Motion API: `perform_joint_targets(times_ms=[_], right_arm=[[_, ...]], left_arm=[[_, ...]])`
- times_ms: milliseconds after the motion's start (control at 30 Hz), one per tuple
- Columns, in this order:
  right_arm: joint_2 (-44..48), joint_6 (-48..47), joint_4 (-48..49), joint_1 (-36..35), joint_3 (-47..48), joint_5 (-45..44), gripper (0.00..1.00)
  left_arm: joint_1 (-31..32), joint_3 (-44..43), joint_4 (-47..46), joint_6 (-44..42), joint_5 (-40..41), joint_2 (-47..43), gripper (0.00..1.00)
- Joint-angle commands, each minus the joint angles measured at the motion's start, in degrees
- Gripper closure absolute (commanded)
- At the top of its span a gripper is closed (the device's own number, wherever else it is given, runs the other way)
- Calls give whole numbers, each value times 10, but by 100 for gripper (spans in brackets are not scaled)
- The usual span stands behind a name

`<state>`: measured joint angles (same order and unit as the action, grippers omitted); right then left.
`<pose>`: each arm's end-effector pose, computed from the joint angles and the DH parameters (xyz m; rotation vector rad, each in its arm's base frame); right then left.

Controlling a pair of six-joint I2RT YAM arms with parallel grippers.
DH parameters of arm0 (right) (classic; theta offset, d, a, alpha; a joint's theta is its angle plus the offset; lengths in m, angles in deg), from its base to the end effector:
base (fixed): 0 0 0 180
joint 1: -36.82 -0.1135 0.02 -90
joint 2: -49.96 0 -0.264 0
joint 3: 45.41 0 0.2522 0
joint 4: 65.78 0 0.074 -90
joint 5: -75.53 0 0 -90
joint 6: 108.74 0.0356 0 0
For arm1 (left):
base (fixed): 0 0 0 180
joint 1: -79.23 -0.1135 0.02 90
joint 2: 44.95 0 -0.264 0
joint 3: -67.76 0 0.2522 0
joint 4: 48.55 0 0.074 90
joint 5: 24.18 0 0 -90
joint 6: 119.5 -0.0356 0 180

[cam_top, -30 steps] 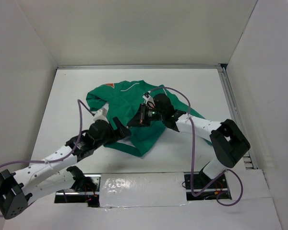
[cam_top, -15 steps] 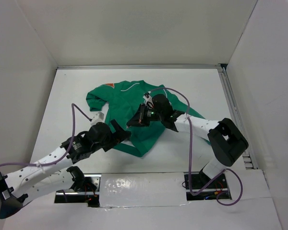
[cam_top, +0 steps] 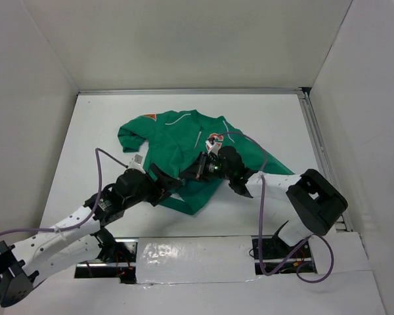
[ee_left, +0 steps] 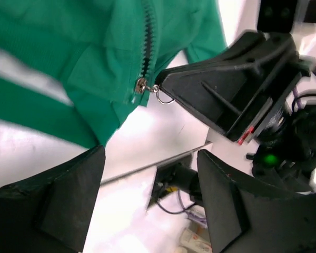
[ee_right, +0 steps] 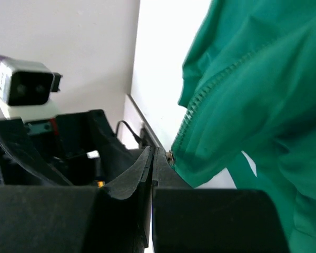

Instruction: Zip up the jacket

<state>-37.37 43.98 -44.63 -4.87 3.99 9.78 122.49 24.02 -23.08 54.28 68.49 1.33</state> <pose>0.2207 0.2161 0.1915 0.0554 2.1926 1.5567 0.1368 -0.1264 0.2417 -0.8397 2.1805 -1.2320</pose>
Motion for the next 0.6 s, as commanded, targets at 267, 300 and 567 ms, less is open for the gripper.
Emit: perform_joint_targets(times_ms=[267,300,567], right_arm=[[44,-48,-294,71,182,142,100],[43,-57,-313,74,202,156,100],[37,-117,-438,89,254,178,100]], left_arm=[[48,-36,-121,-499,161,29,25],[62,-35,-128,-529,173,28,25],[91,-41,-163,-732,256,0,26]])
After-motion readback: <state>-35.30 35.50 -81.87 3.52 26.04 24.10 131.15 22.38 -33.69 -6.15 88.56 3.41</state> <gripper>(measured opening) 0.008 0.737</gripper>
